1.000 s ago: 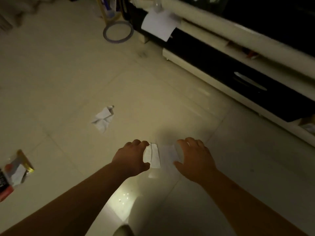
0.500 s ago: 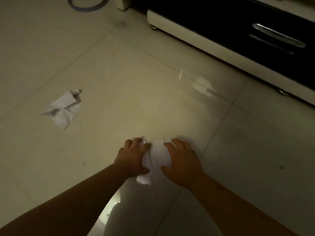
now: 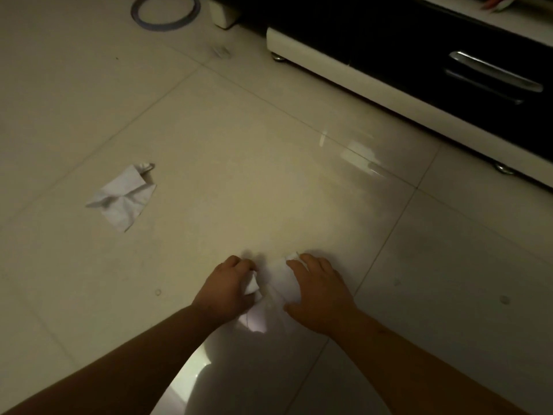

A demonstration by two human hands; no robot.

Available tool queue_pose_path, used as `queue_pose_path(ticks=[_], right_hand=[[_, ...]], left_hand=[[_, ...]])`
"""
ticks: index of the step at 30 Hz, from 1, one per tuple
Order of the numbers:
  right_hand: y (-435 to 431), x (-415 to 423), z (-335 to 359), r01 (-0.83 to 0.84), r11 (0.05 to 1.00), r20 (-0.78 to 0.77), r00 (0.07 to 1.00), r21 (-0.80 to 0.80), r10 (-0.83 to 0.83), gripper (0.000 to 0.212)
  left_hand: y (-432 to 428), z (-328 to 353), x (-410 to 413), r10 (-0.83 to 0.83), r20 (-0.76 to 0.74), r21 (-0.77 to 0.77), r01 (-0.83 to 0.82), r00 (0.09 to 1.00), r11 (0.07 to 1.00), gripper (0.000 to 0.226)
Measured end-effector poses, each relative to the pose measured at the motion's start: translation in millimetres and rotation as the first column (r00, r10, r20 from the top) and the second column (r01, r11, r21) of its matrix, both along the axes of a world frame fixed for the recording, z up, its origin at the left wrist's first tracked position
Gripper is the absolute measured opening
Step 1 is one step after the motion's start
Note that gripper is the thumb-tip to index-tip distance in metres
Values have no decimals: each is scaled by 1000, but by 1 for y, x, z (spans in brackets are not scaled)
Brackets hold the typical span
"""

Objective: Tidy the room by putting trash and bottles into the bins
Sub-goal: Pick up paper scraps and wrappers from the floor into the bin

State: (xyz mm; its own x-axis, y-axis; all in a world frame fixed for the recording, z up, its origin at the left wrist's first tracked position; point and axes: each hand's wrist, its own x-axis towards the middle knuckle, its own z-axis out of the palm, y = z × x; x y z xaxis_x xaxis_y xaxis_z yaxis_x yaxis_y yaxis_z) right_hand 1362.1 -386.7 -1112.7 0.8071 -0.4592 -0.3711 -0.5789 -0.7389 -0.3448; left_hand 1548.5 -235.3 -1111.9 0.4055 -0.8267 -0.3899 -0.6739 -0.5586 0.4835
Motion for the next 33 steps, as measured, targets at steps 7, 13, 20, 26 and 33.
queue_pose_path(ticks=[7,13,20,26,33], right_hand=[[15,12,-34,-92,995,-63,994,27,94,103],[23,16,-43,-67,997,82,995,37,64,74],[13,14,-27,147,960,94,980,238,-173,57],[-7,9,45,232,944,202,938,236,-281,55],[-17,5,181,285,926,177,927,247,-332,53]], left_hand=[[28,10,3,63,-81,-55,-68,995,996,52],[37,5,5,137,-92,-91,-145,986,985,49],[24,20,6,149,-101,-133,-161,984,978,42],[6,83,7,206,-127,-197,-228,970,953,38],[10,209,-5,272,-158,-211,-302,949,930,34]])
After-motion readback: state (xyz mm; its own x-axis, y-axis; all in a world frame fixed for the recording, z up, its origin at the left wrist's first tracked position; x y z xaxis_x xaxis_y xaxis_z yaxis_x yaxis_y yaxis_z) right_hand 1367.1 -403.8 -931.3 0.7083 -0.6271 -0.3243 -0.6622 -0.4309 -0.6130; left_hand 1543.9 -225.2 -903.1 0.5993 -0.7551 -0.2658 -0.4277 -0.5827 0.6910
